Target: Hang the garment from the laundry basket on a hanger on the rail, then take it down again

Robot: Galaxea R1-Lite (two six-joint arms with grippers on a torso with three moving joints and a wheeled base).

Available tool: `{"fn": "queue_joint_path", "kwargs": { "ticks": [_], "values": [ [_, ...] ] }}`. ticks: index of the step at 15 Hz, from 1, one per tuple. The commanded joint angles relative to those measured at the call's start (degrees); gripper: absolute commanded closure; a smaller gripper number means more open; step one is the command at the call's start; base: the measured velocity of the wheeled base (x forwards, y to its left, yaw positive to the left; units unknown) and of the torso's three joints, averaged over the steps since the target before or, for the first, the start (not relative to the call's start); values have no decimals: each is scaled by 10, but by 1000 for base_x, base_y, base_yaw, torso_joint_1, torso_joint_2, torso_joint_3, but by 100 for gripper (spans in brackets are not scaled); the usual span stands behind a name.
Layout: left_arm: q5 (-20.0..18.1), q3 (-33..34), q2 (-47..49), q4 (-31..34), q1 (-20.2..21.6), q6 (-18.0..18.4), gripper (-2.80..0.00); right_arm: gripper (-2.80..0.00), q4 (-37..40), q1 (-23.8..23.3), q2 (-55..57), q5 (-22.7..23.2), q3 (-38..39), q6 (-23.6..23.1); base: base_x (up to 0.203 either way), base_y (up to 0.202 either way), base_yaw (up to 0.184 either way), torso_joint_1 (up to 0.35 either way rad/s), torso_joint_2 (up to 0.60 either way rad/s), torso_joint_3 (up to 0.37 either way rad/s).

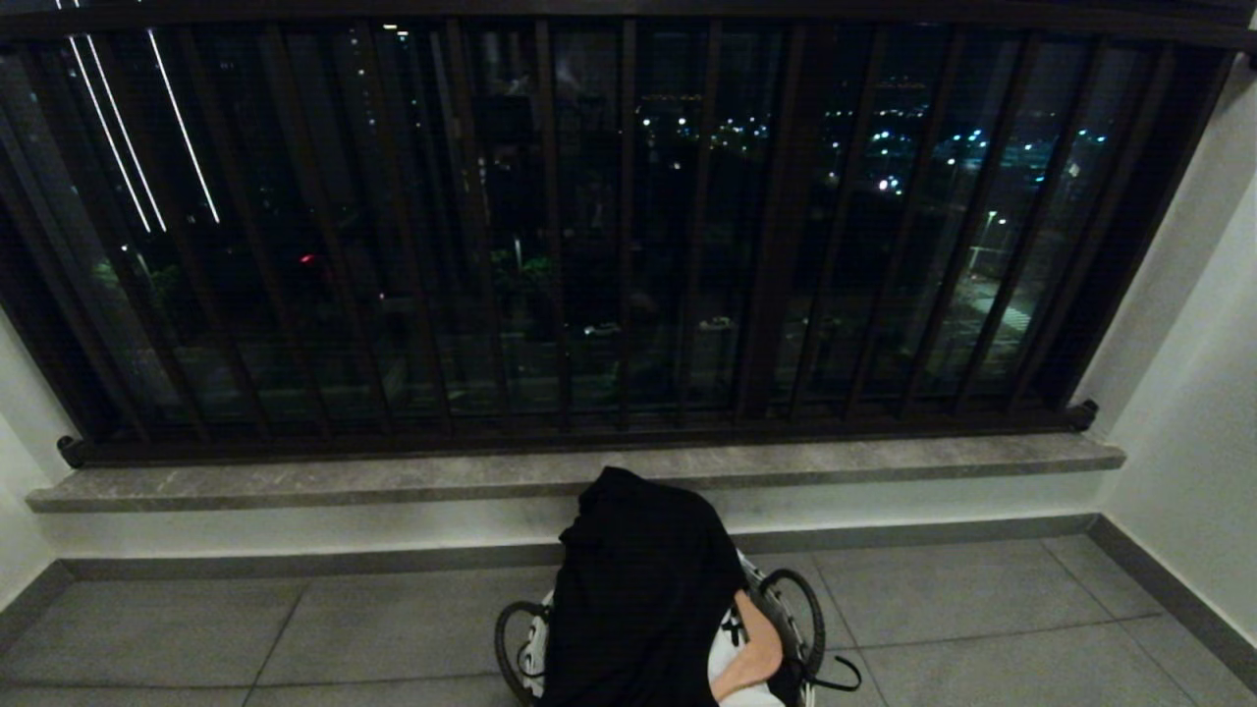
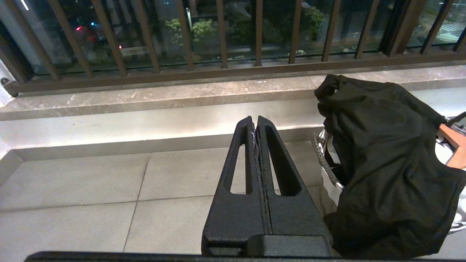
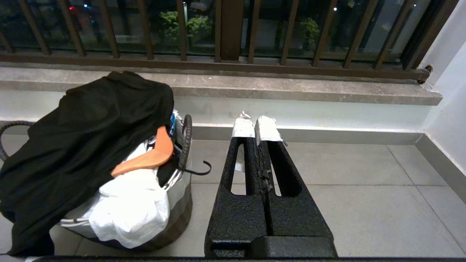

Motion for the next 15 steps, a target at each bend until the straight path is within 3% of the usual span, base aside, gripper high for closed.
{"fn": "queue_joint_path", "kwargs": {
  "ticks": [1,15],
  "values": [
    [0,1,1,0,0,0,0,0,0,0,1,0,0,0,0,0,0,0,0,0],
    [0,1,1,0,0,0,0,0,0,0,1,0,0,0,0,0,0,0,0,0]
  ]
}}
